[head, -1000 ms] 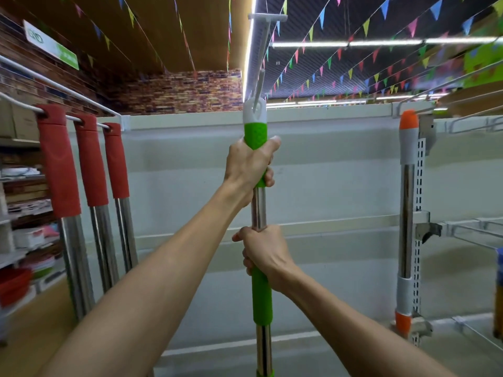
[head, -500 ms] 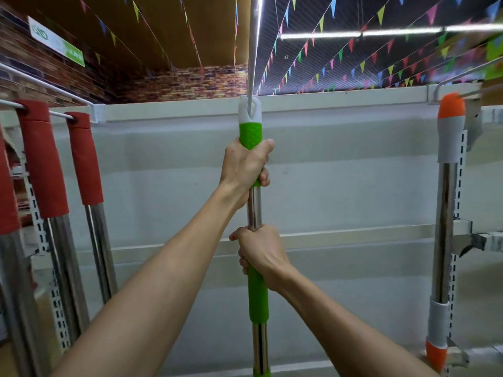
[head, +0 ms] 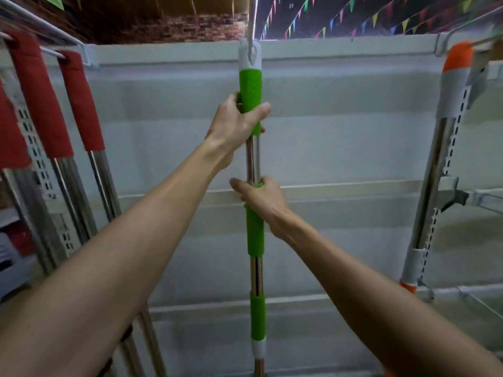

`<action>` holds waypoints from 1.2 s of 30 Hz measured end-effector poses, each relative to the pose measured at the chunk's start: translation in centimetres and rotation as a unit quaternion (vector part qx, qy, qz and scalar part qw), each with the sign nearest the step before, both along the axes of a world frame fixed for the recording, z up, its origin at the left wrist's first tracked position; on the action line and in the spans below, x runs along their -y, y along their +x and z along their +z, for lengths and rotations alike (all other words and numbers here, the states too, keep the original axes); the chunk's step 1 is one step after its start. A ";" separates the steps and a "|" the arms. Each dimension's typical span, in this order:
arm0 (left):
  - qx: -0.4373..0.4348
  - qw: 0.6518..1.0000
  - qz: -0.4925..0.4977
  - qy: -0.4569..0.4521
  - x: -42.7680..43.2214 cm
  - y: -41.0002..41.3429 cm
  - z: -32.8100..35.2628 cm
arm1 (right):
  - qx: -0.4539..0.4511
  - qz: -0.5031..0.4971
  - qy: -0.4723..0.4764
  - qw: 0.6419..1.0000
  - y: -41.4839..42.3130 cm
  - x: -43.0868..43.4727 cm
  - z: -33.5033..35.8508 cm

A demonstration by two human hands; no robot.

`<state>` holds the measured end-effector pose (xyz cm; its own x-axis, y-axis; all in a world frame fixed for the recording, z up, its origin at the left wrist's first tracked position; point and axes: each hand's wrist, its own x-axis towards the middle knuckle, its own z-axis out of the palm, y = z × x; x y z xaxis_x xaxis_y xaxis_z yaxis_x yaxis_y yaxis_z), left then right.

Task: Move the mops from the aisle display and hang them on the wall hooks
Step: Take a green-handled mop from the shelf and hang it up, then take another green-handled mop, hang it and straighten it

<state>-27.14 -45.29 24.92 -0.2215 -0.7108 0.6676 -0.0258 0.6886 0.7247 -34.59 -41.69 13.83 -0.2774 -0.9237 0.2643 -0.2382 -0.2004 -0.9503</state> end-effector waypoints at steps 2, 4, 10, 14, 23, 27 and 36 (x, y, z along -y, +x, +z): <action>0.009 1.000 0.024 0.010 -0.6 1.1 -0.8 | -0.032 -0.018 0.005 0.999 -0.1 -1.5 -1.2; 0.005 0.998 0.054 0.020 -1.4 2.2 -1.6 | -0.057 -0.037 0.016 0.998 0.1 -2.9 -2.7; -0.042 0.998 0.035 0.044 -5.0 3.8 -4.5 | -0.082 -0.113 0.042 0.989 0.5 -8.4 -5.6; -0.023 0.997 -0.041 0.060 -8.4 1.9 -7.3 | -0.090 -0.136 0.074 0.984 -0.2 -12.5 -7.9; -0.043 0.964 -0.238 0.110 -17.7 -9.2 -8.9 | -0.090 -0.209 0.082 0.970 -8.9 -23.9 -9.2; -0.033 0.937 -0.330 0.108 -23.3 -16.7 -9.0 | -0.090 -0.279 0.079 0.953 -15.4 -29.4 -9.7; -0.005 0.871 -0.475 0.124 -39.3 -37.7 -10.2 | -0.071 -0.424 0.074 0.900 -33.1 -46.8 -10.5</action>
